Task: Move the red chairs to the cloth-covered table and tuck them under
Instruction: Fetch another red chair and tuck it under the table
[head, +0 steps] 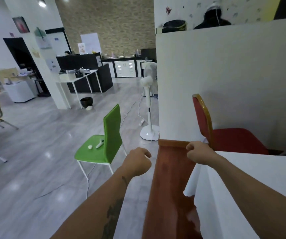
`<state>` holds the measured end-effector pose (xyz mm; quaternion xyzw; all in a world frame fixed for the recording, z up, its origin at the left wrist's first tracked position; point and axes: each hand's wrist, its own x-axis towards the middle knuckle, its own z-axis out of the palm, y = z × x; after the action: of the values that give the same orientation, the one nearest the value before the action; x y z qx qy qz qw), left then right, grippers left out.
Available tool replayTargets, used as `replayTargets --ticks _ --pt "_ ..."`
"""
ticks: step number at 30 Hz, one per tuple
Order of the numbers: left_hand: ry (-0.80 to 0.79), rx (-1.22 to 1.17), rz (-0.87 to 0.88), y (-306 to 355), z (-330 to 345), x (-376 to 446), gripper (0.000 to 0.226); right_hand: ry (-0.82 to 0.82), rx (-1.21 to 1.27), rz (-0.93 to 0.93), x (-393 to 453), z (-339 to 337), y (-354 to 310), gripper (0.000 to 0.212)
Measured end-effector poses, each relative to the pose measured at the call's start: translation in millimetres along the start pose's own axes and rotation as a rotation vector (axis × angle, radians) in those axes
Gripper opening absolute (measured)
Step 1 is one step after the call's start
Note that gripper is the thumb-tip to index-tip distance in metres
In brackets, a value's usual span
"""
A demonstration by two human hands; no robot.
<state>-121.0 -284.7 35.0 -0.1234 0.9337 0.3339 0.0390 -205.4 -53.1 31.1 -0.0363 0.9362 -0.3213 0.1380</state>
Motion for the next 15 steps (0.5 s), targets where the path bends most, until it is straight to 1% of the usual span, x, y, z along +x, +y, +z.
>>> replayTargets --ticks 3,6,10,15 --pt "-0.066 -0.054 0.044 23 1 55 0.039 0.036 0.007 0.049 43 -21 -2 0.031" --pt "-0.096 -0.062 0.085 44 7 118 0.033 0.081 0.046 0.088 85 -43 3 0.031" --pt "-0.133 -0.088 0.168 71 20 205 0.028 0.161 0.034 0.154 141 -66 6 0.025" --pt "-0.144 -0.243 0.213 106 29 312 0.028 0.214 0.021 0.264 218 -91 9 0.046"
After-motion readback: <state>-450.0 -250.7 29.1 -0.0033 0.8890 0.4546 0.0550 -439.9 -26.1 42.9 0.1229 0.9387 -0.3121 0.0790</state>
